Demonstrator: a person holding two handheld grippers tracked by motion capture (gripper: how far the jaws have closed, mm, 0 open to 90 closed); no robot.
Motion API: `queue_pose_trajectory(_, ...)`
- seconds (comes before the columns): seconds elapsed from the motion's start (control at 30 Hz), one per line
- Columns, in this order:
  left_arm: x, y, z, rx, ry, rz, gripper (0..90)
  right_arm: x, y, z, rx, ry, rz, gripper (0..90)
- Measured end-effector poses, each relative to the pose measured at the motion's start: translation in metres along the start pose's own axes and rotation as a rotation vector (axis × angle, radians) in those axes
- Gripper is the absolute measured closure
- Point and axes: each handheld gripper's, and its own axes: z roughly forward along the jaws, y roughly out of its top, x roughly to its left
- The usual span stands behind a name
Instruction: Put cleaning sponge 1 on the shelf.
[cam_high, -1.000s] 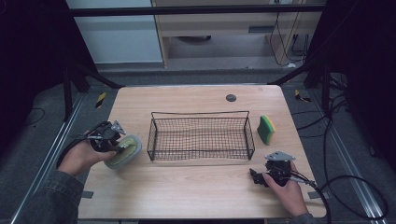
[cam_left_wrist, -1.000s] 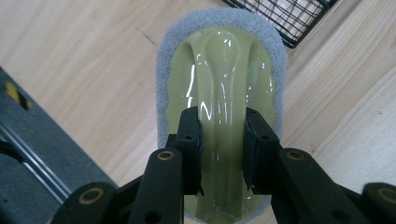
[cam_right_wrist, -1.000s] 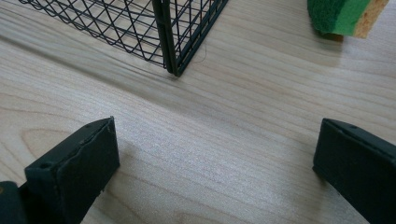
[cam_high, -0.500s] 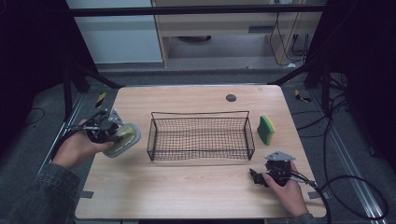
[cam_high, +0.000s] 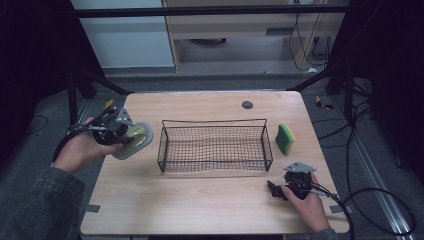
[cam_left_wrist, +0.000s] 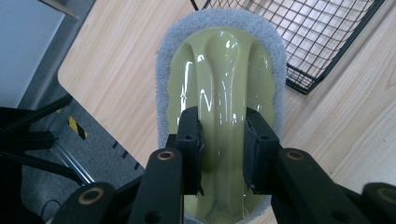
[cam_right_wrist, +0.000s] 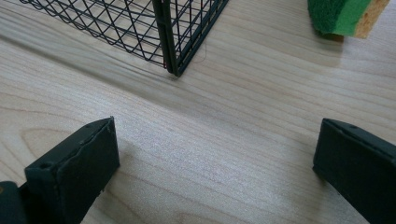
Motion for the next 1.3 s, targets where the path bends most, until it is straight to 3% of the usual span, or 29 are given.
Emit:
queue_pose_trajectory(0.37,-0.004,0.021,-0.005,-0.022,0.011,0.047,70.7,0.000,0.000,0.000,0.000,-0.001,0.001,0.5)
queue_pose_trajectory(0.73,-0.011,0.051,-0.006,-0.044,0.019,0.108,70.7,0.000,0.000,0.000,0.000,-0.001,0.001,0.5)
queue_pose_trajectory(0.93,-0.022,0.070,0.004,-0.054,0.034,0.168,70.7,0.000,0.000,0.000,-0.001,-0.001,0.004,0.5)
queue_pose_trajectory(1.13,-0.034,0.088,0.021,-0.050,0.023,0.230,70.7,0.000,0.000,0.000,-0.002,-0.002,0.003,0.5)
queue_pose_trajectory(1.3,-0.041,0.096,0.030,-0.053,0.013,0.258,70.7,0.000,0.000,0.000,-0.002,-0.002,0.003,0.5)
